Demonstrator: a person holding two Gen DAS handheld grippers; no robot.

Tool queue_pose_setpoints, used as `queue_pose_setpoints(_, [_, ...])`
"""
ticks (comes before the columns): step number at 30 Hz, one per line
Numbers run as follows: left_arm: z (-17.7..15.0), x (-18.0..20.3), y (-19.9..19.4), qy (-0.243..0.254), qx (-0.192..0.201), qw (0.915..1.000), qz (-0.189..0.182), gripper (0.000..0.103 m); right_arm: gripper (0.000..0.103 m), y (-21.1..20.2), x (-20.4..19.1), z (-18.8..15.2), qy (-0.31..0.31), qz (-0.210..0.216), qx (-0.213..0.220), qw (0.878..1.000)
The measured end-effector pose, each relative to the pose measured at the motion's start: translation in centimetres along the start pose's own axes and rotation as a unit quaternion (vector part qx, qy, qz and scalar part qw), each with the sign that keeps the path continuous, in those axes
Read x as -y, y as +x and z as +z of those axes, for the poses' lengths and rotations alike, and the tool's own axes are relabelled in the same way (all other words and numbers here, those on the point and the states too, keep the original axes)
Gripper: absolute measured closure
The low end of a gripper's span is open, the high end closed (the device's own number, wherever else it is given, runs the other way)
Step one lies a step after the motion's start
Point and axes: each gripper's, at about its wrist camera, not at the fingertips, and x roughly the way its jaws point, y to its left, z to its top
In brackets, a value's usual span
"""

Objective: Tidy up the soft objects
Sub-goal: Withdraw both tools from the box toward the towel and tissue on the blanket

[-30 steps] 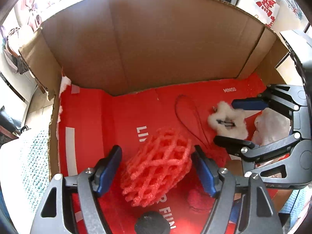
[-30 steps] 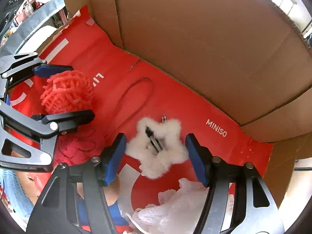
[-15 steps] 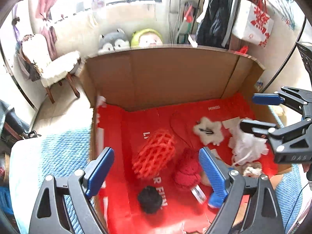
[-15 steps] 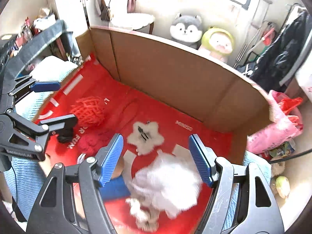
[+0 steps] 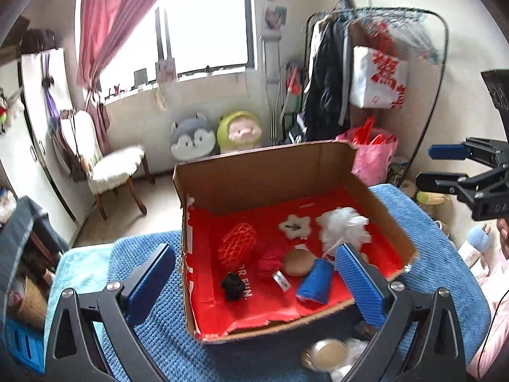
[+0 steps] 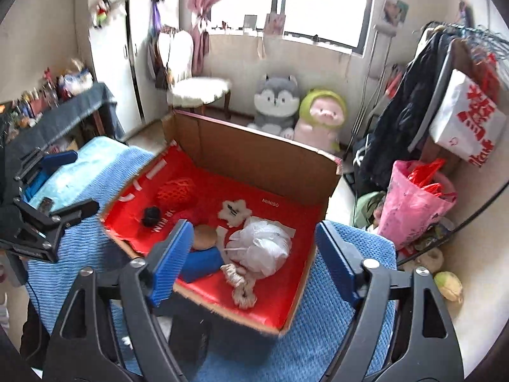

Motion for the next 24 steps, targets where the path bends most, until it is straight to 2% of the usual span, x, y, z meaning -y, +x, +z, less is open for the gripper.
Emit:
queue_pose_setpoints(6, [-2.4,1.7,-5.7,0.001,0.049,0.9988,-0.004,0.0,0.015,-6.5,-0.9,-3.1,0.009,0.008,0.057,0.998])
queue_pose_setpoints(9, [-3.7,2.2,-7.7,-0.004,0.06,0.9981,-0.009,0.0,0.007,-8.8,-1.4,-5.1,0.014,0.013,0.076,0.997])
queue_pose_setpoints(11, [-4.7,2.4,-8.5,-0.011,0.063,0.9978,-0.015,0.0,0.007,-9.9,-1.9,-6.6,0.016,0.012,0.085,0.996])
queue_pose_setpoints(17, [-8.7,2.8,-10.4,-0.032,0.083,0.9959,-0.019,0.0,0.007,-11.9,-4.1,-11.7,0.015,0.001,0.106,0.994])
queue_pose_setpoints(22, [-12.7,3.6,-10.9,-0.046,0.091,0.9944,-0.026,0.0,0.007,-12.0,-5.9,-16.0,0.015,-0.026,0.122,0.992])
queue_pose_setpoints(24, [-14.2,4.1,-10.7,-0.05,0.089,0.9945,-0.025,0.0,0.007,-11.6,-6.4,-17.9,0.027,-0.022,0.127,0.991])
